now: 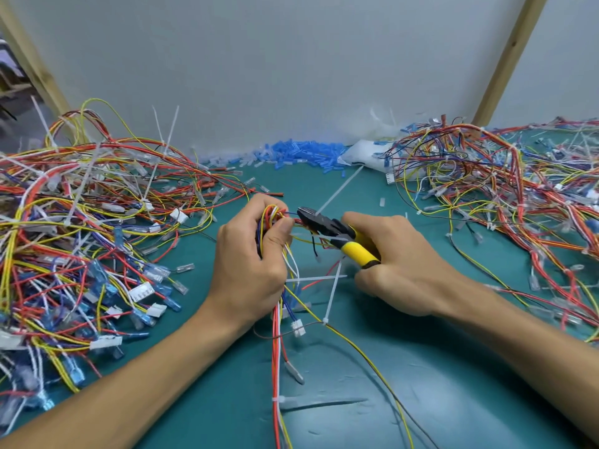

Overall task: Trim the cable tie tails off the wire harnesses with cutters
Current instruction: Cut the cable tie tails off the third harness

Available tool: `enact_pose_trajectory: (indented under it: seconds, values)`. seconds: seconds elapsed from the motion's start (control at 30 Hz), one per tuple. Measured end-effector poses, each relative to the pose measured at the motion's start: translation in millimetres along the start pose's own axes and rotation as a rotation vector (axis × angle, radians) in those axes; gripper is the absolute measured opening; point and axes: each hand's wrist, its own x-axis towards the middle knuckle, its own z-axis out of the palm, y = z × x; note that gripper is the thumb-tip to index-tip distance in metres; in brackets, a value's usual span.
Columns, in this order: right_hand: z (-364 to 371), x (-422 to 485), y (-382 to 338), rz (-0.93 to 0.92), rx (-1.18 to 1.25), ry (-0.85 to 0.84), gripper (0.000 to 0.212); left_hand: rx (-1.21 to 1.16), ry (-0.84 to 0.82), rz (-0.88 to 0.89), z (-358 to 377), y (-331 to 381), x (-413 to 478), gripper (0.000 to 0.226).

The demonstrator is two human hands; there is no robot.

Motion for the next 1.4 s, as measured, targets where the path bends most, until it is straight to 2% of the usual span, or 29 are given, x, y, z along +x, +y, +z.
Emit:
enact_pose_trajectory:
  seconds: [0.13, 0.47, 0.67, 0.87, 1.4]
  values:
    - [0.7, -1.8, 0.6, 0.002, 0.052, 0.007, 0.029, -0.004, 0.007, 0.002, 0.3, 1.5, -0.3, 0.01]
    - [-0.9, 0.0, -3.6, 0.081, 0.156, -0.048, 0.018, 0.002, 0.001, 0.005, 1.6, -1.4, 1.2, 0.011]
    - [-6.4, -2.7, -7.5, 0.048, 0.178, -0.098, 0.025, -0.004, 0.005, 0.01, 0.9, -0.8, 0.9, 0.01]
    - [-8.0, 1.1, 2.3, -0.045, -0.122, 0.003, 0.018, -0.023, 0.036, 0.002, 1.9, 0.6, 0.3, 0.014]
    - [-9.8, 0.9, -0.8, -0.115, -0.211, -0.014, 0.017, -0.027, 0.046, 0.01, 0.4, 3.1, -1.4, 0.018]
